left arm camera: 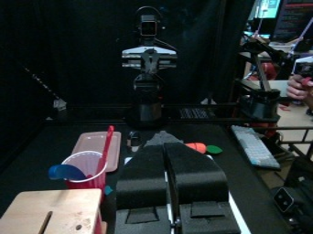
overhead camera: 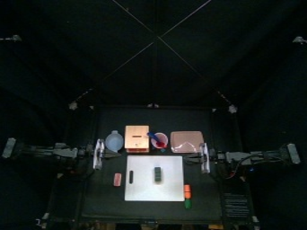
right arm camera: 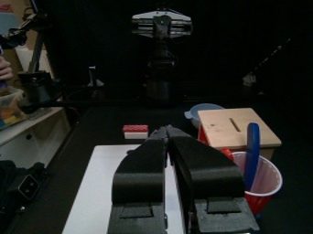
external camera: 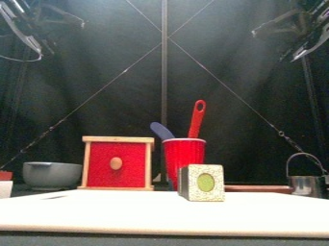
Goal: Cut the sushi into 4 pieces with the knife
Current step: Pick up the knife at its handle with right hand
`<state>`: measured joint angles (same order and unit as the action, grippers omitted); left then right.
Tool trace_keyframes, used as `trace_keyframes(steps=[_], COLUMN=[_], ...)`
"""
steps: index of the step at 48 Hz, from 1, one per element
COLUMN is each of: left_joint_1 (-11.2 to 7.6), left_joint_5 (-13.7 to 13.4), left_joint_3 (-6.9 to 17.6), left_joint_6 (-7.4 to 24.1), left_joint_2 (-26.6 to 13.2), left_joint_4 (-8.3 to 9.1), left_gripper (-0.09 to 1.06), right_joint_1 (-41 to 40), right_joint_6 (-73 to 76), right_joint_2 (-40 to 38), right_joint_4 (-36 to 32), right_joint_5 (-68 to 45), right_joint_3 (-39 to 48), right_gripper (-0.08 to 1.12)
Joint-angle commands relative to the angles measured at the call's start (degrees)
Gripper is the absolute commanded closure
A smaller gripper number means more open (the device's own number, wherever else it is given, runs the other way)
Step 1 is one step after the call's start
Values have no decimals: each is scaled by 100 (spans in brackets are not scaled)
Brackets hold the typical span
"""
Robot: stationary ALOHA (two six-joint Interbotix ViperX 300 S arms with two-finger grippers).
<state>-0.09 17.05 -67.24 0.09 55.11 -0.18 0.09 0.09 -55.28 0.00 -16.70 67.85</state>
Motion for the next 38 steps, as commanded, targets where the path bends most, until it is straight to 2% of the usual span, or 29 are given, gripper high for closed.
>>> trace_keyframes(steps=[1,5,10,15,20,24,32,38], left_joint_1=[35,26,26,26,26,26,70,79], left_joint_5=[439,659,809,844,844,835,835,835], left_joint_3=[132,158,220,343,404,396,360,343], left_joint_6=[44,44,44,44,35,35,35,35], left_joint_2=[-387,-615,-870,-1125,-1257,-1283,-1274,-1283], left_joint_4=[26,79,141,149,149,141,132,132], left_gripper=[98,94,94,93,92,92,92,92], right_joint_1=[-105,-237,-527,-782,-984,-1107,-1160,-1107], right_joint_6=[44,53,53,53,44,18,-26,-26], right_joint_2=[193,527,1160,1767,2355,2813,3727,4351], right_joint_4=[114,202,202,202,211,202,35,-237], right_joint_5=[53,316,914,1608,2399,3050,4544,5493], right_joint_3=[-396,-729,-1397,-2092,-2751,-3234,-4131,-4658], right_gripper=[102,92,89,86,78,65,32,14])
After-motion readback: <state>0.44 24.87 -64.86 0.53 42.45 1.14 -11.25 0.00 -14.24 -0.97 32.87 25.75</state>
